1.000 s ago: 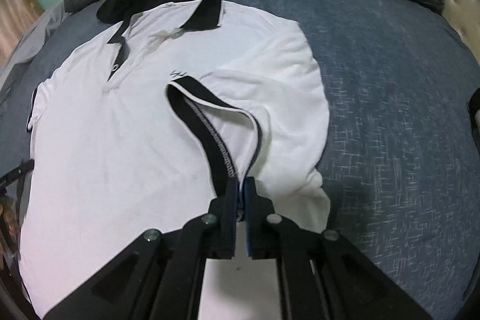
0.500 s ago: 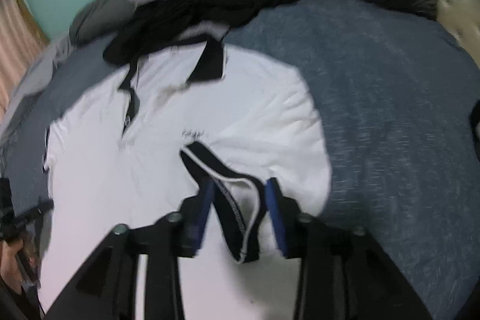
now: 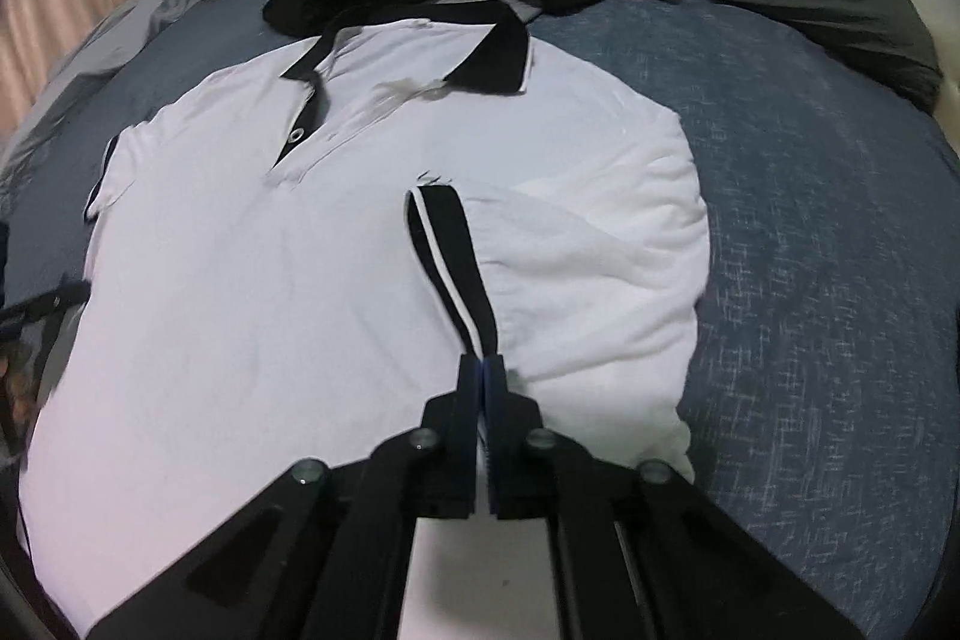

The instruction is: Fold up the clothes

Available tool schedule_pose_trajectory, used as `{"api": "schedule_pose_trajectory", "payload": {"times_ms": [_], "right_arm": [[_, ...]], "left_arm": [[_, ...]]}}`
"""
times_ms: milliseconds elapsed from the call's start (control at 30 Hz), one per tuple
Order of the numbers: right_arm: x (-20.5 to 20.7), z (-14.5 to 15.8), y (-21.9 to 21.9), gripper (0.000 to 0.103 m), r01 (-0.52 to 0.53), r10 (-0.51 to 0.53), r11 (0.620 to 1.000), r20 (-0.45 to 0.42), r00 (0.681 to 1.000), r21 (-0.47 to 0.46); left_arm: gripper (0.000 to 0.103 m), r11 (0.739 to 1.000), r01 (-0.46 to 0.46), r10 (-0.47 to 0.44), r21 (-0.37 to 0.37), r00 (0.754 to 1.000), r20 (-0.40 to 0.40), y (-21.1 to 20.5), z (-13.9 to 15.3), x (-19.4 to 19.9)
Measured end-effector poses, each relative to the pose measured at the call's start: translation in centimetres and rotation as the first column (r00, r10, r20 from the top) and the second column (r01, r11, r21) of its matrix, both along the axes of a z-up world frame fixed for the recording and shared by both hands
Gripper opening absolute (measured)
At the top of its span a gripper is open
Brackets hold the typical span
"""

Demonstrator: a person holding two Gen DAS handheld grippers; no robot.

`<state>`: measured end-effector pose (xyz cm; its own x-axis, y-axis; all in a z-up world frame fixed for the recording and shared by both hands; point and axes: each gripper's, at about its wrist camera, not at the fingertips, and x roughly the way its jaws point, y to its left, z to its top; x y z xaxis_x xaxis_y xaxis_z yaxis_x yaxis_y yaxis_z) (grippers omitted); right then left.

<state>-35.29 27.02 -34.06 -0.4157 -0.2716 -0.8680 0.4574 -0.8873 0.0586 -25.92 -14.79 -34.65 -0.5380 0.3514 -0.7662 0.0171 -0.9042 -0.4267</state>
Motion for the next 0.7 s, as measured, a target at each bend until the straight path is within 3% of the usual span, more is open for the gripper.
{"api": "schedule_pose_trajectory", "payload": {"times_ms": [267,367,533,633,700], "right_arm": [[1.1,-1.3,1.1,0.001,-0.021,0.021,1.0,0.094,0.995,0.0],[0.6,-1.2,1.8,0.001,0.03,-0.024,0.999,0.127,0.992,-0.044],[0.4,2.1,2.9,0.004,0.097,-0.088,0.971,0.047,0.995,-0.217],[-0.3,3.6,2.3,0.024,0.11,-0.117,0.96,-0.009,0.993,-0.257],[-1.1,3.7,1.5,0.028,0.121,-0.127,0.957,-0.007,0.992,-0.263]], "left_arm": [[0.029,1.0,0.002,-0.002,-0.005,1.0,-0.001,0.0,0.0,0.0],[0.029,1.0,0.002,-0.002,-0.004,1.0,0.0,0.0,0.0,0.0],[0.029,1.0,0.003,-0.003,-0.006,1.0,0.0,0.0,0.1,0.0],[0.029,1.0,0.003,-0.003,-0.009,1.0,-0.001,0.1,0.1,0.0],[0.029,1.0,0.004,-0.004,-0.01,1.0,-0.001,0.1,0.1,0.0]]}}
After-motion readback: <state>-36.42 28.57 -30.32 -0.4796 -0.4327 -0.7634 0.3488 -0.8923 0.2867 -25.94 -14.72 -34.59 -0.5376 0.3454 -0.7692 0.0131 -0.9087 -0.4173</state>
